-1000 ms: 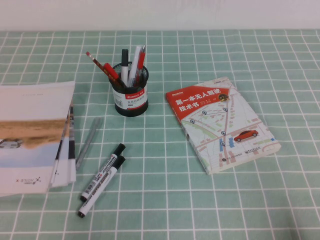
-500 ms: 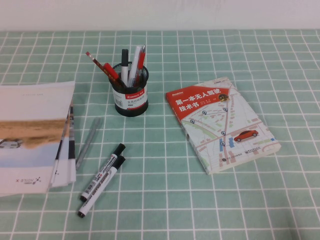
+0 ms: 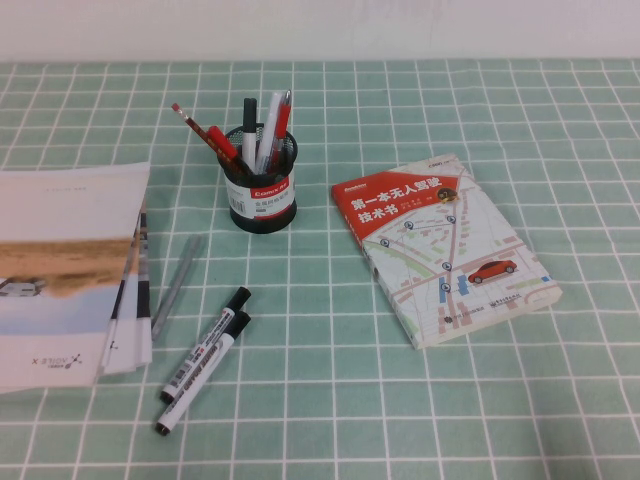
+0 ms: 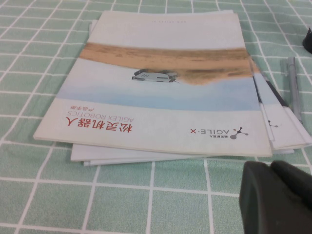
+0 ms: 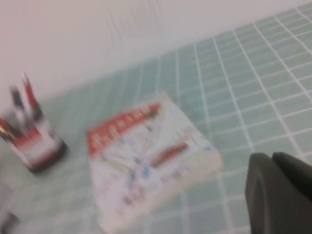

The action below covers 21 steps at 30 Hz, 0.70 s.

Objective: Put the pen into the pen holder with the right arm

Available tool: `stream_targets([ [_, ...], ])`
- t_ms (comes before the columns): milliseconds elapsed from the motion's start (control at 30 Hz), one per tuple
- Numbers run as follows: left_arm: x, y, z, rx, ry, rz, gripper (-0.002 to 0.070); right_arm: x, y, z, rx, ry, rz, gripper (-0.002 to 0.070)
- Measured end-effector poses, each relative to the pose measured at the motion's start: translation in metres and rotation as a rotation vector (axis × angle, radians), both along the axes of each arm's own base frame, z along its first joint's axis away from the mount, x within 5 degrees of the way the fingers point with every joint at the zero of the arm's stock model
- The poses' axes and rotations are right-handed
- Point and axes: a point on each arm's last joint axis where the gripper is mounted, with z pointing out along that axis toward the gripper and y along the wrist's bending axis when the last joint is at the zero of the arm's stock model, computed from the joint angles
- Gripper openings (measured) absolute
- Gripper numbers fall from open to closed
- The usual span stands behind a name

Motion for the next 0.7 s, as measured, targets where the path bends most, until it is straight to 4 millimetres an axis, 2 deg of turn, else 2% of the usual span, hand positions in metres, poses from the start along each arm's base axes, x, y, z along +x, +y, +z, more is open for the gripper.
stream_targets([
  [167, 0.000, 0.000, 0.000, 0.000, 0.000, 0.000, -0.0004, 0.001, 0.000, 0.008, 0.259, -0.048, -0.024, -0.0020],
  [400, 0.000, 0.000, 0.000, 0.000, 0.000, 0.000, -0.0004, 0.000, 0.001, 0.013, 0.334, -0.042, -0.011, -0.0020],
  [533, 0.000, 0.000, 0.000, 0.000, 0.000, 0.000, -0.0004, 0.003, 0.008, 0.042, 0.331, 0.024, 0.048, -0.0020],
  [700, 0.000, 0.000, 0.000, 0.000, 0.000, 0.000, -0.0004, 0.023, 0.019, 0.077, 0.291, 0.226, 0.135, -0.0020],
])
